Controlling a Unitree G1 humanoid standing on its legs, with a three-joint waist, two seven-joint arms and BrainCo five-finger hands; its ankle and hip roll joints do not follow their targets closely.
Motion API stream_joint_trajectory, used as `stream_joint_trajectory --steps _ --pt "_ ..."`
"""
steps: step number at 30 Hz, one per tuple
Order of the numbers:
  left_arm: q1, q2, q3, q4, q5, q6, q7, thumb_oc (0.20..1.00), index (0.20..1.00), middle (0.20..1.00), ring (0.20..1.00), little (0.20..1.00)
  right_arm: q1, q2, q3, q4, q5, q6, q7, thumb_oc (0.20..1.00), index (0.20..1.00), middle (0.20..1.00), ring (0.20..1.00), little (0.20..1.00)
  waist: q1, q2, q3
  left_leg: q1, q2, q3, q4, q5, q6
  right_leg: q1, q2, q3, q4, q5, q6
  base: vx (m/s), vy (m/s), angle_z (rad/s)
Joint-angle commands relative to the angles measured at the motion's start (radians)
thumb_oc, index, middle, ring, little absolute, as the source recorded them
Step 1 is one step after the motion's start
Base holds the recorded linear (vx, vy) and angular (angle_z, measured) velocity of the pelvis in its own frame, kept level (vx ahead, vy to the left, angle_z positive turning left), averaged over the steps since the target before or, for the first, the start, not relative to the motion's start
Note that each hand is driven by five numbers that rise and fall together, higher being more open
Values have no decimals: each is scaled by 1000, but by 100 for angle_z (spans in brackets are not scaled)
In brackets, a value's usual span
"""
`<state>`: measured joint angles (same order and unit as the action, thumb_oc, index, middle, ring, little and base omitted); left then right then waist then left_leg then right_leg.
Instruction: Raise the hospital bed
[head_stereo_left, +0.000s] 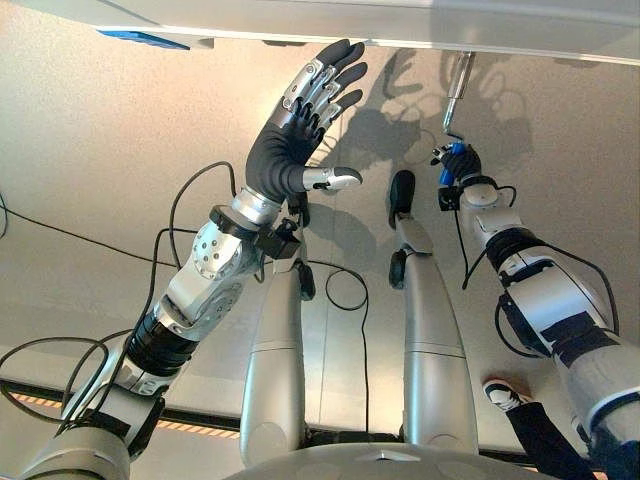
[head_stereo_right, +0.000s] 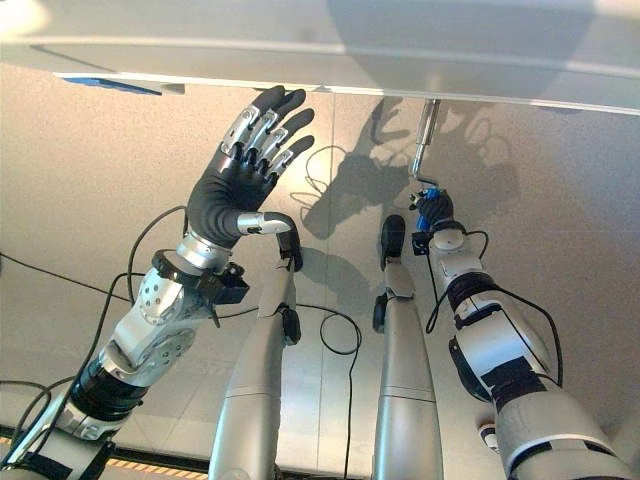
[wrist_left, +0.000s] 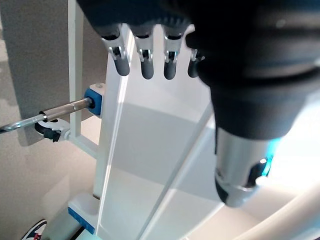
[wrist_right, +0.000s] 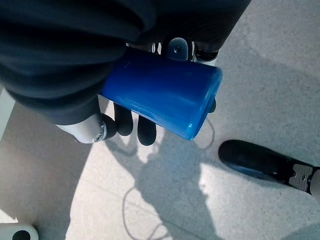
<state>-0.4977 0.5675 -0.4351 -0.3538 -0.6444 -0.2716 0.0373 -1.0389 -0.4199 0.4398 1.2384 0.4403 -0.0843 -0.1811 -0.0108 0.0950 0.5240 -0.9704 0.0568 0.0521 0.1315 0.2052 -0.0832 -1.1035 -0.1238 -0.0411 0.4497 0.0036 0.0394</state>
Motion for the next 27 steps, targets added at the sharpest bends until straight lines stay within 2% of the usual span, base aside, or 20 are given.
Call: stream_joint_trajectory --steps 1,10,14,19,27 --pt "30 17 37 -95 -5 -44 -17 1000 1000 1000 1000 1000 7 163 75 -34 -22 3 69 200 200 200 200 200 6 3 -4 -22 -77 52 158 -175 45 74 -34 -13 -220 131 137 0 0 0" --pt "32 8 50 -103 -7 -53 -19 1000 1000 1000 1000 1000 -2 222 129 -106 -48 -6 88 200 200 200 200 200 26 25 -4 -36 -86 44 171 -178 46 69 -53 -12 -214 132 142 4 27 1" --pt "41 8 58 -108 -4 -68 -19 1000 1000 1000 1000 1000 20 246 216 -307 -84 -39 119 200 200 200 200 200 33 28 -4 -37 -85 50 175 -177 45 75 -59 -8 -221 133 140 3 10 0" --pt "50 13 59 -107 9 -75 -10 1000 1000 1000 1000 1000 57 263 271 -442 -102 -59 139 200 200 200 200 200 29 28 -4 -29 -83 59 173 -178 43 80 -56 1 -227 134 139 0 0 0" --pt "47 20 47 -103 11 -83 -8 1000 1000 1000 1000 1000 88 297 315 -500 -115 -70 169 200 200 200 200 200 28 36 -4 -16 -77 63 172 -176 41 88 -51 4 -234 134 136 0 1 0"
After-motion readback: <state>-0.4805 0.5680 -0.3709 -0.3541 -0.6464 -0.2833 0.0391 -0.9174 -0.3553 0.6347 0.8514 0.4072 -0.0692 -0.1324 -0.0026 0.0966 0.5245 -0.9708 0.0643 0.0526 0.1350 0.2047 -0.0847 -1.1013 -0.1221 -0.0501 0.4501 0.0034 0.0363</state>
